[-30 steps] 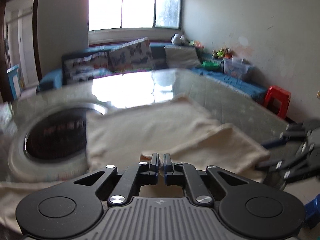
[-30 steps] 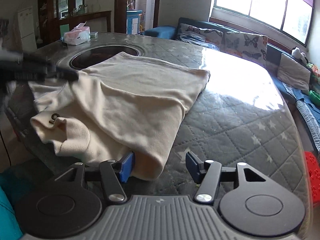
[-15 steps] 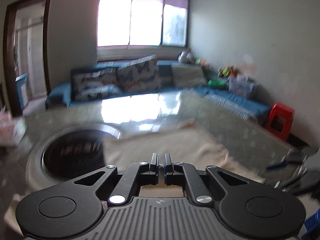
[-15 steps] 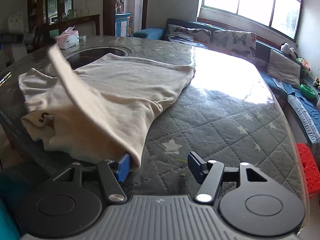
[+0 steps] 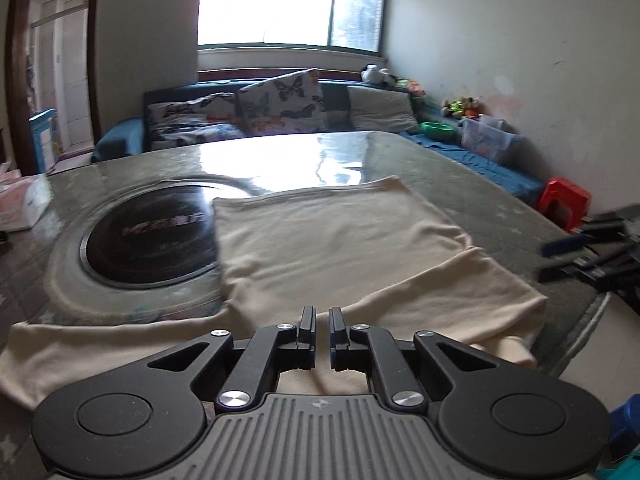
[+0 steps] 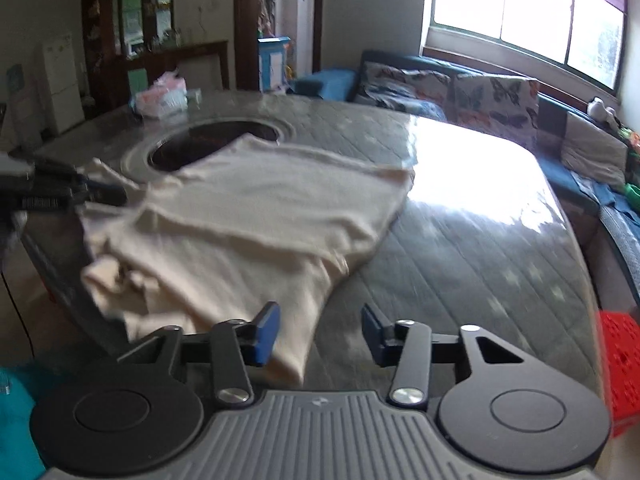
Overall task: Fold clothes
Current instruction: 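Release the folded sleeve and withdraw both grippers from the sweatshirt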
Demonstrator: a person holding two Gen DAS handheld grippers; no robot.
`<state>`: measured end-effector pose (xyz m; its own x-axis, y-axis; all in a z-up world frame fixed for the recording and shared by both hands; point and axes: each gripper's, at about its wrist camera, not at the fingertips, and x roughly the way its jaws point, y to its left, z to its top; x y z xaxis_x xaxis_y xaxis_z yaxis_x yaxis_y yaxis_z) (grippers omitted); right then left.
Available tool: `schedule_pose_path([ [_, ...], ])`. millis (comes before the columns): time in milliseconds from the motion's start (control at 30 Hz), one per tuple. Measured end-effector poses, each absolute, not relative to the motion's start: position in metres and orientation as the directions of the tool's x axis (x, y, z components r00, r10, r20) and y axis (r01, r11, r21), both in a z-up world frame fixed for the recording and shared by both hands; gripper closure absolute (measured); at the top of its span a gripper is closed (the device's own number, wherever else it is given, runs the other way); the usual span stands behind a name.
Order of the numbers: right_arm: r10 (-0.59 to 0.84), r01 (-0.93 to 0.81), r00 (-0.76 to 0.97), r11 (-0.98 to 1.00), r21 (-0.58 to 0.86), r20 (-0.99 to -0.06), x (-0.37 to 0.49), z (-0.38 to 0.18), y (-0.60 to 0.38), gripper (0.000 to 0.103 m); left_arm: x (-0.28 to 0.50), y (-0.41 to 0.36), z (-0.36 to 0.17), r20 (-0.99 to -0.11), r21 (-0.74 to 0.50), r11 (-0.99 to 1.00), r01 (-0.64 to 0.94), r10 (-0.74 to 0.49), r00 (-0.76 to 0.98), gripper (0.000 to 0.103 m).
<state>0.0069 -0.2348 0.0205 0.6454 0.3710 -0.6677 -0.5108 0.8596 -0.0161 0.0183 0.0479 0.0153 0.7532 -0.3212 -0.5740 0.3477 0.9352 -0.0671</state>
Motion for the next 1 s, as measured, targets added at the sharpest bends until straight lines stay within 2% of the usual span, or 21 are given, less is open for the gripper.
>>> schedule_pose_path([
  [167,0.401,-0.555,0.633,0.831,-0.028,-0.662,0.039,0.015,-0.212,0.068,0.026,0.045,0.008,-0.59,-0.057,0.942,0.33,-0.299,0.751,0.093],
  [300,0.397,-0.579,0.627,0.813,-0.061,-0.67,0.056,0.005,-0.197,0.068,0.032,0.05,0.003,-0.601,-0.037,0.95,0.309,-0.268,0.753,0.073],
  [333,0.395,-0.58,0.627,0.812,-0.063,-0.672,0.058,0.004,-0.196,0.068,0.035,0.05,0.001,-0.607,-0.038,0.95,0.309,-0.268,0.748,0.072],
  [467,0.389,-0.579,0.624,0.813,-0.067,-0.678,0.062,-0.004,-0.194,0.07,0.044,0.046,-0.008,-0.627,-0.041,0.945,0.325,-0.277,0.728,0.073],
  [600,0.375,-0.565,0.627,0.823,-0.067,-0.682,0.064,-0.008,-0.197,0.075,0.048,0.042,-0.012,-0.626,-0.026,0.945,0.326,-0.269,0.732,0.093],
  [667,0.372,-0.56,0.629,0.826,-0.065,-0.683,0.065,-0.009,-0.199,0.076,0.047,0.042,-0.005,-0.603,-0.023,0.948,0.319,-0.267,0.752,0.095],
  [733,0.368,-0.552,0.631,0.831,-0.062,-0.683,0.066,-0.01,-0.202,0.076,0.048,0.043,-0.001,-0.583,-0.014,0.95,0.312,-0.261,0.769,0.095],
  [867,0.364,-0.54,0.634,0.84,-0.053,-0.682,0.066,-0.014,-0.204,0.076,0.055,0.045,-0.01,-0.618,-0.013,0.952,0.304,-0.247,0.746,0.093],
  [1000,0.369,-0.546,0.642,0.835,-0.064,-0.672,0.061,-0.008,-0.202,0.076,0.047,0.053,-0.009,-0.617,-0.014,0.961,0.276,-0.225,0.754,0.078],
])
